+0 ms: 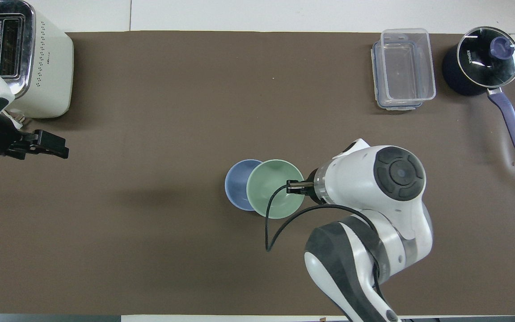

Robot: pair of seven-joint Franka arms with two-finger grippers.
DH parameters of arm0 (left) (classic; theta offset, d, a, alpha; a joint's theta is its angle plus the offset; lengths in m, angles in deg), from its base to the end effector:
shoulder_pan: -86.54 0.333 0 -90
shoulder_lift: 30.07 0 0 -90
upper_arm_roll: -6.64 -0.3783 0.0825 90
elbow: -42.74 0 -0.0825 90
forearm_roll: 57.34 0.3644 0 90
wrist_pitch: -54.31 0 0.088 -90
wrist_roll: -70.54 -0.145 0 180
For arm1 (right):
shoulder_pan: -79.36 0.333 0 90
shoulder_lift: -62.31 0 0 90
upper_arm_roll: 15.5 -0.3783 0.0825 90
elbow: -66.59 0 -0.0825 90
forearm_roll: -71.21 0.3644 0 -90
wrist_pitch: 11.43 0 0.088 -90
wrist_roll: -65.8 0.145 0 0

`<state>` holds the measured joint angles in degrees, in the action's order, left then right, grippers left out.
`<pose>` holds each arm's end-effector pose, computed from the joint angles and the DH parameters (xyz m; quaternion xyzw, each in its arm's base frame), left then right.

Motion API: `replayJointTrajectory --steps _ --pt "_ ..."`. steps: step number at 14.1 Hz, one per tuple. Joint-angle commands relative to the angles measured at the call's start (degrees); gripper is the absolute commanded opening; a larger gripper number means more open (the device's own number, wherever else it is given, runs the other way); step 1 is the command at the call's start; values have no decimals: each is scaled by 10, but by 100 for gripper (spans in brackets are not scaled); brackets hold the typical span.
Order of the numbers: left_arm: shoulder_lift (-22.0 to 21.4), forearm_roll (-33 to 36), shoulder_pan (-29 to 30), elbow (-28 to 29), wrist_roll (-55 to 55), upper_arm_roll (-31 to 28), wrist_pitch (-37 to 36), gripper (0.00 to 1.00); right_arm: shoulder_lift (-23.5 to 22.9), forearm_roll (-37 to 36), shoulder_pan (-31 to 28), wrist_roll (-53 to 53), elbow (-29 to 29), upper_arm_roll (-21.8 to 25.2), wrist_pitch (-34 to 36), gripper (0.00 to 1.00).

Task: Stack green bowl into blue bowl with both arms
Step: 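Lower the green bowl into the blue bowl with the right gripper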

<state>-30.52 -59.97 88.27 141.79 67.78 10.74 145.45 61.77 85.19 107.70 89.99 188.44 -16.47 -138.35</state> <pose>0.5199 -0.0282 0.5840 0.9967 -0.0427 -0.0650 0.0228 0.4618 0.2767 0.4490 -0.9939 0.0248 0.0101 0.1071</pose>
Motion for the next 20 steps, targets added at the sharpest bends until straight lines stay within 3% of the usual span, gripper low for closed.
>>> replayJointTrajectory --steps 1,6,10,20 --pt "6 34 -5 -68 -4 6 -91 100 -30 4 12 24 -21 3 -30 0" --pt "-1 30 -4 -57 -7 6 -73 100 -57 -1 37 59 -22 2 -63 0" --pt "-8 25 -2 -42 -4 6 -52 100 -60 -11 55 60 9 3 -104 0" --pt "-9 25 -6 -45 -4 6 -51 100 -56 -33 51 50 33 3 -129 0"
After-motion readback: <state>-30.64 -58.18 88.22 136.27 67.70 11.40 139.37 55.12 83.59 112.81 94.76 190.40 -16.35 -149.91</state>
